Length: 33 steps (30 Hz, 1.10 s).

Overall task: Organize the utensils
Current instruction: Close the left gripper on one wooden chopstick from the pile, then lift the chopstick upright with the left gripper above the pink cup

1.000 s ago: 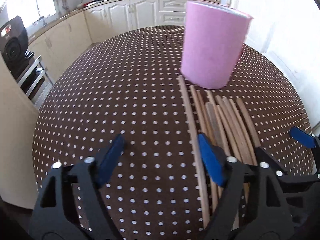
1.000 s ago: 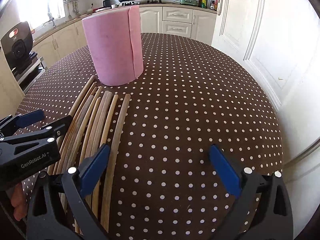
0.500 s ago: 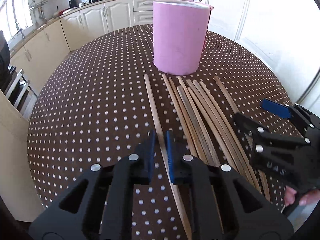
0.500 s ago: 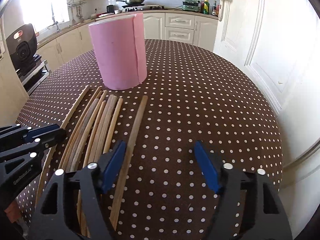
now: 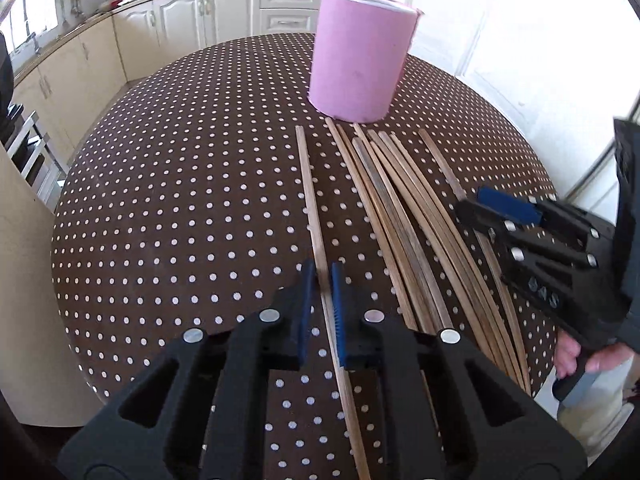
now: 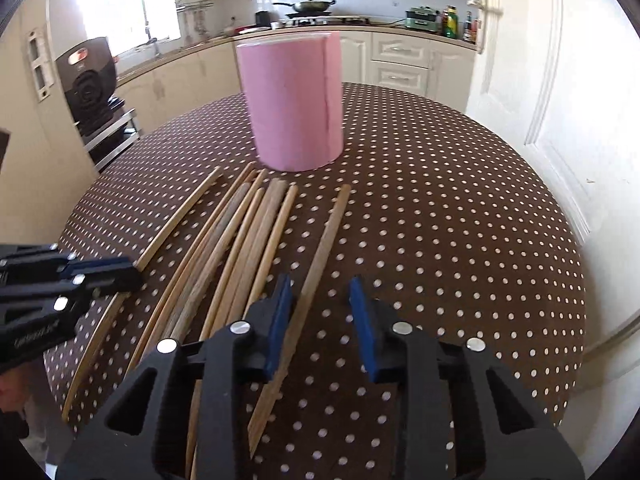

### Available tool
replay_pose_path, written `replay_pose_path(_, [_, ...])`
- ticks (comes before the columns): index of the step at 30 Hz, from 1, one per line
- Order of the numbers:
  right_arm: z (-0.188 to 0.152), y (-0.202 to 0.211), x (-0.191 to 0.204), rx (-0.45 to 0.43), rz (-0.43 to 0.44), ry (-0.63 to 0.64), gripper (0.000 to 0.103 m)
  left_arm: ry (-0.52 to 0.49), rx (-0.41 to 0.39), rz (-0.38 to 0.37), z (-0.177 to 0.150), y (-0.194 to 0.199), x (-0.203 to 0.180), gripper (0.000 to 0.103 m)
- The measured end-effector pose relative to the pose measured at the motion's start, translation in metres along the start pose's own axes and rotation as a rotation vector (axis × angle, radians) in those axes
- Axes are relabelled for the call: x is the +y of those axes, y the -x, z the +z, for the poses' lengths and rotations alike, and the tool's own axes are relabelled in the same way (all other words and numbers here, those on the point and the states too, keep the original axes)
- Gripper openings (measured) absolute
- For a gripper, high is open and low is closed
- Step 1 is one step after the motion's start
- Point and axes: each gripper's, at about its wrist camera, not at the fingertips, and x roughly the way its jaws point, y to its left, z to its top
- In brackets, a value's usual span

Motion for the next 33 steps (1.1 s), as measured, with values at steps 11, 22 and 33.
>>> replay_pose_path(11, [0.012,-0.007,0.0,0.05,-0.017,-0.008,0.022,0.023,-0.008,0.079,0.033,-0.021,-0.001,0.011])
replay_pose_path(22, [0.027,-0.024,0.009,0.087,-0.087,0.017,0.021,0.06,0.006,0.089,0.066,-0.042,0.004,0.011])
replay_pose_path(33, [0.035,-0.027,-0.002,0.114,-0.049,-0.031,0.005,0.116,-0.012,0.079,0.089,-0.058,0.019,0.006])
